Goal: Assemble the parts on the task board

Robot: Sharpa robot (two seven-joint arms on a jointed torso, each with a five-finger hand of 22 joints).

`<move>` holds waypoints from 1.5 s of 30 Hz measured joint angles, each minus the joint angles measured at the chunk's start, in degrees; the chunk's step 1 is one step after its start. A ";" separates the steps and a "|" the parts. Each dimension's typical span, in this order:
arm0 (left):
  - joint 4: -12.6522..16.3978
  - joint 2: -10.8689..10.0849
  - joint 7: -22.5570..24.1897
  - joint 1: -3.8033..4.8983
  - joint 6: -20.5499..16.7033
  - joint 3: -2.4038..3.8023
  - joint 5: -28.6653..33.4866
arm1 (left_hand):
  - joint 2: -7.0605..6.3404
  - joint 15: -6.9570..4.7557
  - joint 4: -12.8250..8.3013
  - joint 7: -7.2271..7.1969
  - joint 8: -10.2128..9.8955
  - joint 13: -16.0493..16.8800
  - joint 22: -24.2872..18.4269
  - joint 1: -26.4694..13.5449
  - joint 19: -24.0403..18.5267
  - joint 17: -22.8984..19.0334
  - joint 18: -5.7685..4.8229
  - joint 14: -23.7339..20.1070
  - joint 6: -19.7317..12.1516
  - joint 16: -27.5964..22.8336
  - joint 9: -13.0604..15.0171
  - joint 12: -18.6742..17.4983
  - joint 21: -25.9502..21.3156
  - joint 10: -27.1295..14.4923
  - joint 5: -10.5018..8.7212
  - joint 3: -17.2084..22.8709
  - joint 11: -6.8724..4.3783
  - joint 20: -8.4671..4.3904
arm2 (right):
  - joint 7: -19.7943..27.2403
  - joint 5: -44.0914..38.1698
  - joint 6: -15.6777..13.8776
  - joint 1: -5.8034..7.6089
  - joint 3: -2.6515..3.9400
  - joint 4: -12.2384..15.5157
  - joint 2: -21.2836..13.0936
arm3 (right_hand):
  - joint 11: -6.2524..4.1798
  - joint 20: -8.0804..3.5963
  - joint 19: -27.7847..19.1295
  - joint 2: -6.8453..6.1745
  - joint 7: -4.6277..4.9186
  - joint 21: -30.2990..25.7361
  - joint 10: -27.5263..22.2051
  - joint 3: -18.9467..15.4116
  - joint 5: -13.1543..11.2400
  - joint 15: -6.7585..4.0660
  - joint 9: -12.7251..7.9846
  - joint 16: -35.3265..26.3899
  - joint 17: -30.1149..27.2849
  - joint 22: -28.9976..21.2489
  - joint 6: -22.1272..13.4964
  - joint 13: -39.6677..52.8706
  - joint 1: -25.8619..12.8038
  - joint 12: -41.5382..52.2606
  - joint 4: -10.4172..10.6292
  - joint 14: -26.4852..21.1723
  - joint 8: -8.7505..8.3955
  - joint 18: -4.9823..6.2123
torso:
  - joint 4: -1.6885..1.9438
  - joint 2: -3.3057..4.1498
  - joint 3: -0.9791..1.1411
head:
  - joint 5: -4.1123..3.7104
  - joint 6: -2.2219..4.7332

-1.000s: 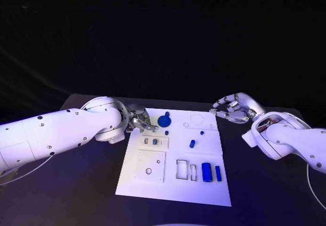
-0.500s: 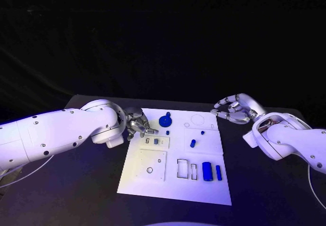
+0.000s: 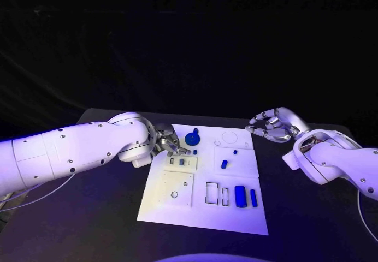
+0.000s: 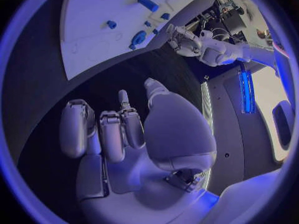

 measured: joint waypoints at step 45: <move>-3.60 2.39 -1.45 0.01 5.35 -1.22 -3.77 | 1.45 -0.83 -0.08 -1.22 2.34 5.97 4.98 -0.44 0.40 -0.03 -0.88 0.00 1.64 0.89 0.45 6.45 3.54 3.26 0.00 0.43 -0.82 -0.41 | -0.06 0.10 0.01 -0.07 -0.01 0.02 -0.17 | 0.00 0.00 0.00 0.00 0.00 0.01 0.00 0.00 0.00 0.00 0.00 0.00 -0.02 -0.03 0.00 0.04 0.00 0.00 0.00 0.00 0.23 0.00 | -0.01 0.07 0.03 | -0.46 -0.23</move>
